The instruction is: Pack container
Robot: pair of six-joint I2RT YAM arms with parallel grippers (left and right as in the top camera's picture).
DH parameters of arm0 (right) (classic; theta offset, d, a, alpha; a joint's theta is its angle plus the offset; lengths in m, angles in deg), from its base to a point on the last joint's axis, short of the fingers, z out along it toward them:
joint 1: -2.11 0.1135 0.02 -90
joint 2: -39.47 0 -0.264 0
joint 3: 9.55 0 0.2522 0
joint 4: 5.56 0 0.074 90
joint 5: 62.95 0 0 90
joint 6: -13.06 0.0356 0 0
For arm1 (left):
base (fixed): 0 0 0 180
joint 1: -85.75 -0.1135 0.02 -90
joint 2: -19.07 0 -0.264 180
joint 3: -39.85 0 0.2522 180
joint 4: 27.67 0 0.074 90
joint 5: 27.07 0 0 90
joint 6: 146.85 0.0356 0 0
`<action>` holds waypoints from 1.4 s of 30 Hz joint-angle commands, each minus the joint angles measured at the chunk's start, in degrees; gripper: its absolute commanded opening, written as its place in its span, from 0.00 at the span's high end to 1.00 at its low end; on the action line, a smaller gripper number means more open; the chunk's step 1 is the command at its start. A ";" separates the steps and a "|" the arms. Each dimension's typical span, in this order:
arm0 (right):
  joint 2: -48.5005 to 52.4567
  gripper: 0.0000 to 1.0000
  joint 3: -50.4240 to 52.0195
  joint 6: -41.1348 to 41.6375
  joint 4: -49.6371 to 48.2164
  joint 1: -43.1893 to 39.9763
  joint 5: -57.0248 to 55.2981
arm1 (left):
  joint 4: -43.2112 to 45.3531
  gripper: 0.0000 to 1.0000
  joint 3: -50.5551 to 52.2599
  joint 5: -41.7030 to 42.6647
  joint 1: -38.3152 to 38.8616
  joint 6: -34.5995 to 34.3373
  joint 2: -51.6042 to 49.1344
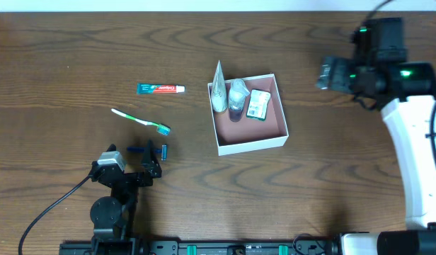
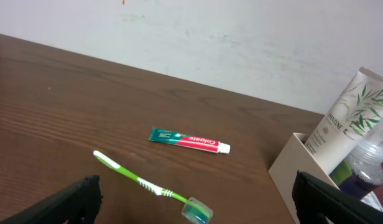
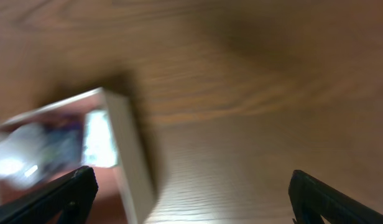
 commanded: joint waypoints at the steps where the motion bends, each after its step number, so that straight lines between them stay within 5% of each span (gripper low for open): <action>1: 0.31 0.01 0.44 3.82 0.81 -6.14 -3.10 | -2.12 0.02 0.83 0.68 -0.37 0.50 0.35; 12: 0.31 0.01 0.44 1.62 2.49 -16.52 -0.33 | -2.12 0.02 0.83 0.66 -0.37 0.48 0.35; 42: 0.31 0.01 0.44 1.84 2.67 -16.72 -0.26 | -2.12 0.02 0.83 0.68 -0.37 0.50 0.35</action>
